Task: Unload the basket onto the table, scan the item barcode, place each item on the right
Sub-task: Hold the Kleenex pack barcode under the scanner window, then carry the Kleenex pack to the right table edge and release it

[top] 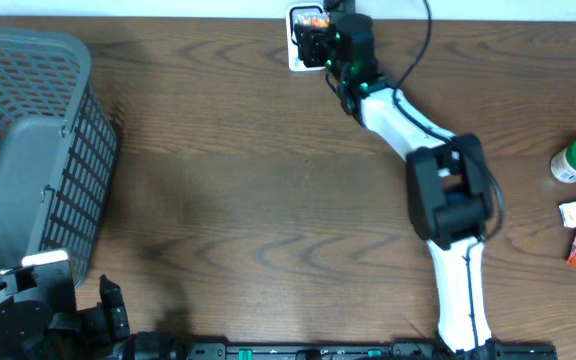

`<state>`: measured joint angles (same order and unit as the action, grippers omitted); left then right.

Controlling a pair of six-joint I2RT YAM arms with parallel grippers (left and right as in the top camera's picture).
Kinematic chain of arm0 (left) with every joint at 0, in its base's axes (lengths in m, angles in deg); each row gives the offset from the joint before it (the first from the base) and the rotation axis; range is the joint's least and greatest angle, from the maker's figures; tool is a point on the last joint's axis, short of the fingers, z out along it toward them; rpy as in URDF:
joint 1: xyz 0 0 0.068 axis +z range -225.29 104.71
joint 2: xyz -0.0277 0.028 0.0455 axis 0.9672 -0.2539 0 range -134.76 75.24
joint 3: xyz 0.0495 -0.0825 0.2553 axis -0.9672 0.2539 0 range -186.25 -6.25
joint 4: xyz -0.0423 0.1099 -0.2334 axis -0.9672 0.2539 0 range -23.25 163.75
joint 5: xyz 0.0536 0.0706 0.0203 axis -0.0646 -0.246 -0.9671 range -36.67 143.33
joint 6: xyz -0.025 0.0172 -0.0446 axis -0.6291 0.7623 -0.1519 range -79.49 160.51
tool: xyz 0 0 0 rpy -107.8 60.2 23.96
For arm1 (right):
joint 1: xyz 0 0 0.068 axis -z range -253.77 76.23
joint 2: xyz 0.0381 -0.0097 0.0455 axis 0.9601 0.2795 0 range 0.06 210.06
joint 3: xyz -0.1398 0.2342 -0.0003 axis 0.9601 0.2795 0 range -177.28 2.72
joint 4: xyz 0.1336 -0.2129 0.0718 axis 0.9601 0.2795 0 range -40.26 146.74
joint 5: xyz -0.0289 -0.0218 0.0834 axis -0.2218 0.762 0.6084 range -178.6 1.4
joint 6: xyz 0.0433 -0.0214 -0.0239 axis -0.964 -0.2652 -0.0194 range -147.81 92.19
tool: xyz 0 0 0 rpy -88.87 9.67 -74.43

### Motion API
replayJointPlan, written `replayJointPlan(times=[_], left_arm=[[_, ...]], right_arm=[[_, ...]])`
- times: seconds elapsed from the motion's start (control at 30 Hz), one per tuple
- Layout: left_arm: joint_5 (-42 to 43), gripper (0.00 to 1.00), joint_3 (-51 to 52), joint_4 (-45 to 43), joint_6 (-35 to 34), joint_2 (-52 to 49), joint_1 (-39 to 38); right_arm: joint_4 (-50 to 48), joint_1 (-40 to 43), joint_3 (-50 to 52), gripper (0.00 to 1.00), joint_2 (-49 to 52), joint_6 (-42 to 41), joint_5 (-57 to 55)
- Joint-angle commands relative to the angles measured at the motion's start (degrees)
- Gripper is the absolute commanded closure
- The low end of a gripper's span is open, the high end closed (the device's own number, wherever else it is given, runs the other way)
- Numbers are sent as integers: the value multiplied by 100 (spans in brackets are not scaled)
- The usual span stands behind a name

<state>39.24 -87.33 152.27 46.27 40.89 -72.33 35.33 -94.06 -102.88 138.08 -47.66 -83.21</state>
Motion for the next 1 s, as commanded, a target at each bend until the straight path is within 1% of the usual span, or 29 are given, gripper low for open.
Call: replayJointPlan(times=[0.0,0.07,0.13,0.27,0.37,0.43,0.47,0.5,0.53,0.63,0.73,0.77,0.8,0.87,0.97], left_arm=[[-50,3,-35,-2,-70,0,24],[-50,3,-35,-2,-72,0,24],[-52,3,-35,-2,-70,0,24],[-52,3,-35,-2,-72,0,24],[-52,3,-35,-2,-70,0,24],[-52,3,-35,-2,-72,0,24],[-50,3,-35,-2,-72,0,24],[-52,3,-35,-2,-72,0,24],[-52,3,-35,-2,-72,0,24],[-50,3,-35,-2,-72,0,24],[-50,3,-35,-2,-72,0,24],[-50,3,-35,-2,-70,0,24],[-52,3,-35,-2,-70,0,24],[-50,3,-35,-2,-72,0,24],[-50,3,-35,-2,-72,0,24]], right_arm=[[28,-48,-1045,42,688,238,-256],[221,-68,-1589,42,1084,278,-468],[417,-81,-1801,42,1224,348,-645],[730,-81,-1814,41,1235,680,-647],[1187,-79,-1838,42,1222,728,-634],[1904,-55,-2013,45,1071,730,-638],[2111,-37,-2076,46,1012,730,-638],[2750,11,-2245,48,802,774,-638],[3145,46,-2328,49,671,813,-638],[4972,256,-2531,50,-74,988,-662],[6426,603,-2533,50,-680,1095,-793],[6666,691,-2533,50,-767,1095,-872],[7250,944,-2533,49,-931,1095,-1187],[7932,1368,-2531,49,-997,1093,-1746],[8566,2094,-2415,49,-890,1095,-2406]])
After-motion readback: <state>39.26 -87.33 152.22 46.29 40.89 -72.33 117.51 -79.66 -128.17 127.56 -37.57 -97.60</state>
